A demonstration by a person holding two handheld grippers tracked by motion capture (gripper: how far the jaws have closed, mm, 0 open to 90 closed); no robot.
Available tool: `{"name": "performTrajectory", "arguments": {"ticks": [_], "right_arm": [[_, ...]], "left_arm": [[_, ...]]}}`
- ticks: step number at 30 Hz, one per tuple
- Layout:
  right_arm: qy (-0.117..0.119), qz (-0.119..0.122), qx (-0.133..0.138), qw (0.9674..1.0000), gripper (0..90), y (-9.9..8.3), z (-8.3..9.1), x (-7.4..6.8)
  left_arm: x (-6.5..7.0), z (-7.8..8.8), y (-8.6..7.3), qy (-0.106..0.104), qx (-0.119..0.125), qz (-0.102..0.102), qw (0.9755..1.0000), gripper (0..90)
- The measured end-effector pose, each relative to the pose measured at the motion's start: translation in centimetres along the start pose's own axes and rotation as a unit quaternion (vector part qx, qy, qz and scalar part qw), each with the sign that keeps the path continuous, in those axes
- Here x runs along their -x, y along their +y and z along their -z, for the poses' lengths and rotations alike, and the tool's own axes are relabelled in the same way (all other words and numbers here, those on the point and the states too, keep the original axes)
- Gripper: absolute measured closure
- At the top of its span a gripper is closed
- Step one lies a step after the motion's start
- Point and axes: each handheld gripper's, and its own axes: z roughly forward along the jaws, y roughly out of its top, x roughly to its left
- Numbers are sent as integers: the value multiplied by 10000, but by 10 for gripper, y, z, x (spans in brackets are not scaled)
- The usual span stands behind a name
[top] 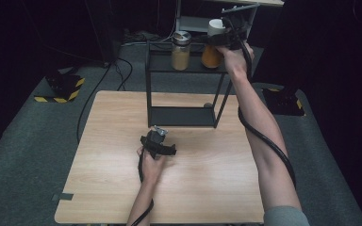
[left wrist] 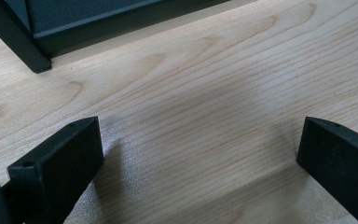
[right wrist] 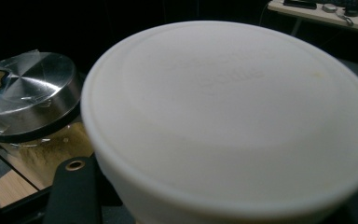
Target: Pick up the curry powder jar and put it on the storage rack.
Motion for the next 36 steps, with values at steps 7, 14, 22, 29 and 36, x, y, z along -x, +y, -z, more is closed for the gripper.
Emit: {"name": "performTrajectory", "arguments": {"ticks": [7,14,22,29,36], "right_arm": [[-48,-41,-72,10000,350,1,-5,1],[-78,-4,-154,9999,350,5,-9,-1],[-118,41,-111,9999,347,2,-9,-5],[-95,48,-54,9999,332,-1,-8,-4],[-319,171,66,9993,145,-6,-3,-12]], "left_arm": [[0,0,0,0,0,-2,10000,2],[0,0,0,0,0,3,10000,2],[0,0,0,3,-4,-1,10000,2],[0,0,0,4,-5,-3,10000,2],[0,0,0,4,0,3,10000,2]]}}
